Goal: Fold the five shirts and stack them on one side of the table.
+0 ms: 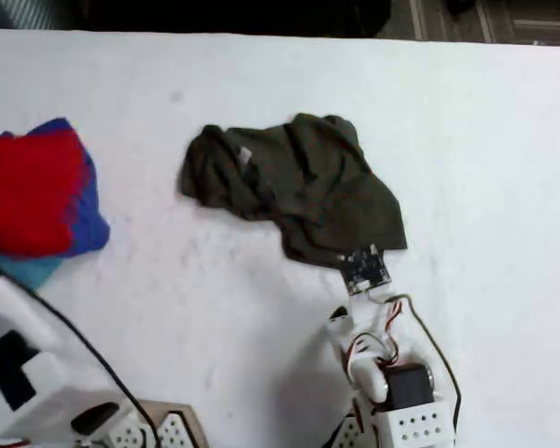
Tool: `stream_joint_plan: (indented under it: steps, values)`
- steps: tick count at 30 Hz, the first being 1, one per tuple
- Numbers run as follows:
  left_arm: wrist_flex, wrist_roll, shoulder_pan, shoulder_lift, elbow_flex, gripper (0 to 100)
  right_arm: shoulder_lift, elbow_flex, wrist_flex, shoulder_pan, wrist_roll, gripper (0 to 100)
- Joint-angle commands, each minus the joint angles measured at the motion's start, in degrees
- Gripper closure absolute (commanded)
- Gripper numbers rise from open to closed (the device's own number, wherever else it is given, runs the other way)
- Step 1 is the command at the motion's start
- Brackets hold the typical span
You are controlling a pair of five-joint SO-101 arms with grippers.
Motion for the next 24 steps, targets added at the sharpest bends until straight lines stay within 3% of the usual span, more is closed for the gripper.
stream_joint_plan:
  steps: [1, 4, 7, 10, 15, 24]
  values:
    - [-3.7, -0.7, -6.5, -0.7, 1.5, 98, 0.1, 0.6, -1.0, 0.0, -0.5, 77.3]
    - [-3.6, -1.2, -8.0, 0.7, 4.4, 97, 0.1, 0.6, -1.0, 0.0, -0.5, 77.3]
    - [0.4, -6.7, -8.2, 0.7, 4.8, 84, 0.1, 0.6, -1.0, 0.0, -0.5, 77.3]
    - [3.7, -6.8, -8.4, 0.7, 4.7, 73, 0.1, 0.6, -1.0, 0.0, -0.5, 77.3]
    - [4.0, -10.4, -9.2, -1.7, 4.9, 73, 0.1, 0.6, -1.0, 0.0, -0.5, 77.3]
    - [3.5, -8.4, -7.7, -12.6, 4.8, 73, 0.1, 0.6, -1.0, -0.3, -0.5, 77.3]
